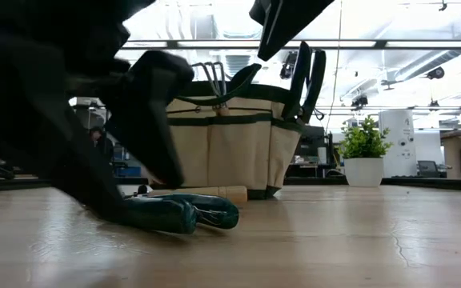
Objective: Pick & Place Garden tools in Gardening bag
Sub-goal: Put the green shear scissors into the brown gardening bag
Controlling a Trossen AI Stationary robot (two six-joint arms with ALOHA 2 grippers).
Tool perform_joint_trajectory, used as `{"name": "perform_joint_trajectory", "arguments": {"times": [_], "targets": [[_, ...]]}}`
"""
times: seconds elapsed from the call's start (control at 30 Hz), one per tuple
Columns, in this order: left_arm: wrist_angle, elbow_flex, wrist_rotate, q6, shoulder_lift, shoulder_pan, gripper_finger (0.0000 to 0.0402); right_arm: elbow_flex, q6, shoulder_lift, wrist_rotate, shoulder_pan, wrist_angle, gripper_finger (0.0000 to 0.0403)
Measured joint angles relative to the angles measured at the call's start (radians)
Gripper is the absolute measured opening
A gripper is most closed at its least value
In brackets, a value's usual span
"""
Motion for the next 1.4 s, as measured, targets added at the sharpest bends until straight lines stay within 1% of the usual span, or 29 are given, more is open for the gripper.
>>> {"name": "perform_joint_trajectory", "arguments": {"times": [0.17, 0.4, 0.47, 0.67, 0.7, 0.93, 1.03, 1.17, 1.27, 1.4], "targets": [[-0.039, 0.004, 0.04, -0.005, 0.012, 0.018, 0.0199, 0.0, -0.003, -0.001, 0.001, 0.0, 0.004, 0.0111], [-0.01, 0.008, 0.078, -0.02, 0.051, 0.064, 0.0151, 0.0, -0.003, -0.002, 0.001, 0.0, 0.006, 0.0097], [-0.006, 0.008, 0.105, -0.024, 0.056, 0.075, 0.0133, 0.0, -0.003, -0.002, 0.001, 0.0, 0.006, 0.0094], [0.012, 0.005, 0.1, -0.039, 0.045, 0.079, 0.0054, 0.0, -0.003, -0.002, 0.001, 0.0, 0.005, 0.0083], [0.009, 0.004, 0.098, -0.038, 0.039, 0.08, 0.0049, 0.0, -0.002, -0.002, 0.0, 0.0, 0.003, 0.0081], [0.008, 0.001, 0.073, -0.026, -0.003, 0.075, 0.0049, 0.0, 0.063, -0.012, 0.0, 0.0, -0.089, 0.0067], [0.01, 0.001, 0.057, -0.015, -0.042, 0.068, 0.0049, 0.0, 0.077, -0.017, 0.0, 0.004, -0.1, 0.0061], [0.016, -0.042, 0.006, -0.005, -0.143, 0.05, 0.0049, 0.0, 0.079, -0.022, 0.0, 0.015, -0.1, 0.0056], [0.059, -0.128, -0.076, -0.027, -0.251, 0.033, 0.0049, 0.0, 0.079, -0.024, 0.0, 0.02, -0.099, 0.0053], [0.266, -0.312, -0.155, -0.037, -0.431, 0.003, 0.0049, -0.001, 0.079, -0.024, 0.002, 0.024, -0.098, 0.0052]]}}
